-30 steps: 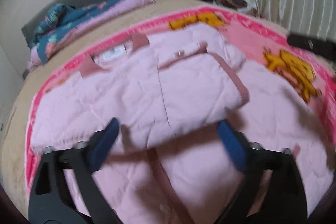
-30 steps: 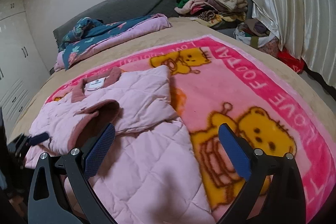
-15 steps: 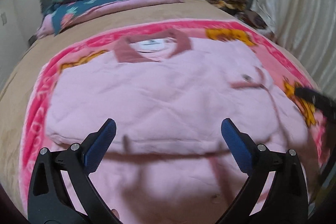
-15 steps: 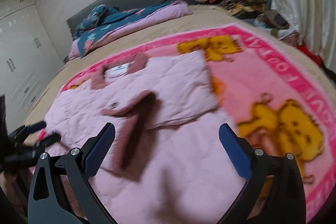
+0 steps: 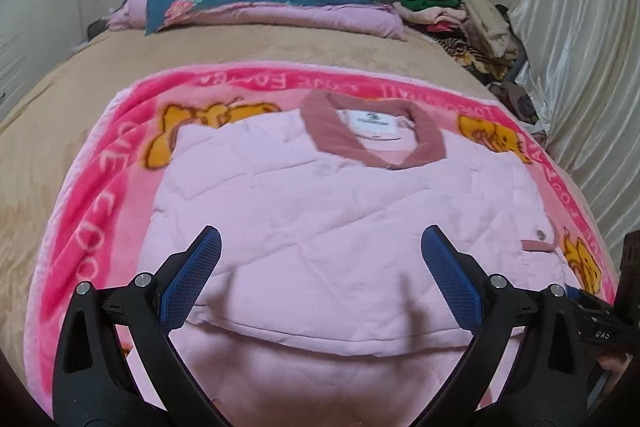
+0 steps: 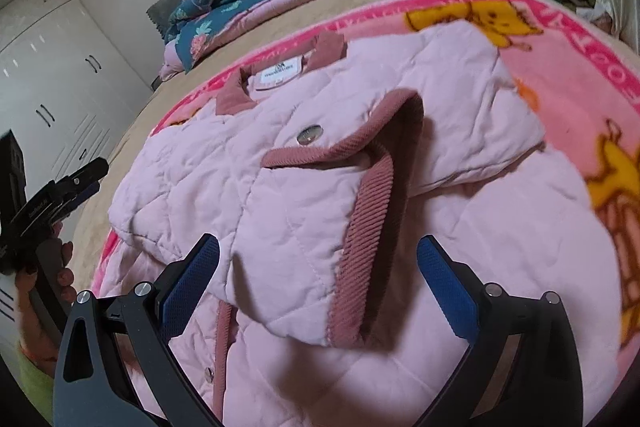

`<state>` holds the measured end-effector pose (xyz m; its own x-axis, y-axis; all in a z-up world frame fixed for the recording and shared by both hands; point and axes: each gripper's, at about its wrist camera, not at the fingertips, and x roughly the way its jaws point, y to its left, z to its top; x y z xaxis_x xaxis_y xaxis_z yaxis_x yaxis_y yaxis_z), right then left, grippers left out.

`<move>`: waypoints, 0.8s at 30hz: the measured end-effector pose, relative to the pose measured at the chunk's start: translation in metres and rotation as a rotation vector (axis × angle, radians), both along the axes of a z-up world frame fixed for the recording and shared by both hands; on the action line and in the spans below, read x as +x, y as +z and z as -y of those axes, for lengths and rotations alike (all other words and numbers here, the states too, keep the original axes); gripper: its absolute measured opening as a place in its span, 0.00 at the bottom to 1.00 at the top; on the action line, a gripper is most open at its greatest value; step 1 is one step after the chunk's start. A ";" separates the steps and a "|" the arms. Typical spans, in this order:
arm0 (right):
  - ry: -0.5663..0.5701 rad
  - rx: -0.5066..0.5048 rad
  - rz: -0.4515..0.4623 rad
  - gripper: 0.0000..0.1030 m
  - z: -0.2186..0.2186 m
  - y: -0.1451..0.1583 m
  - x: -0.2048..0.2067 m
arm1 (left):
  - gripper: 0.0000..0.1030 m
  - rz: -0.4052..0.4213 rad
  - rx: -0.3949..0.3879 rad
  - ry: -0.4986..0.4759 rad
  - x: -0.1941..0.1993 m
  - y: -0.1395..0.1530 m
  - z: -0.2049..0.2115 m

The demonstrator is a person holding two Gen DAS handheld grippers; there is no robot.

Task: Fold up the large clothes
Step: 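Grasp the mauve-trimmed front edge with the right tool and lift it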

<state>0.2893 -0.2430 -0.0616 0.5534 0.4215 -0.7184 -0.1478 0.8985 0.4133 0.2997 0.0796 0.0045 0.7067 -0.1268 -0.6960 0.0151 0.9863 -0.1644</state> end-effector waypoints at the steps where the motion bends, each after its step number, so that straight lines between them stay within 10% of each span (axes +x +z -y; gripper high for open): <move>1: -0.004 0.002 -0.004 0.96 -0.001 -0.002 0.001 | 0.91 -0.005 -0.005 0.006 0.001 -0.001 -0.003; 8: -0.049 0.067 -0.035 0.95 0.000 -0.013 0.006 | 0.91 0.012 -0.045 0.006 0.004 0.002 -0.015; 16: 0.032 0.022 0.055 0.27 -0.020 0.005 0.002 | 0.91 -0.002 -0.067 0.025 0.005 -0.003 -0.023; 24: 0.076 -0.121 0.330 0.21 -0.029 0.065 -0.006 | 0.91 0.003 -0.081 0.039 0.005 -0.003 -0.028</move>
<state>0.2832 -0.2142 0.0029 0.7343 0.3929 -0.5535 -0.3237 0.9194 0.2233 0.3046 0.1075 0.0013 0.7145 -0.1551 -0.6822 -0.0224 0.9695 -0.2439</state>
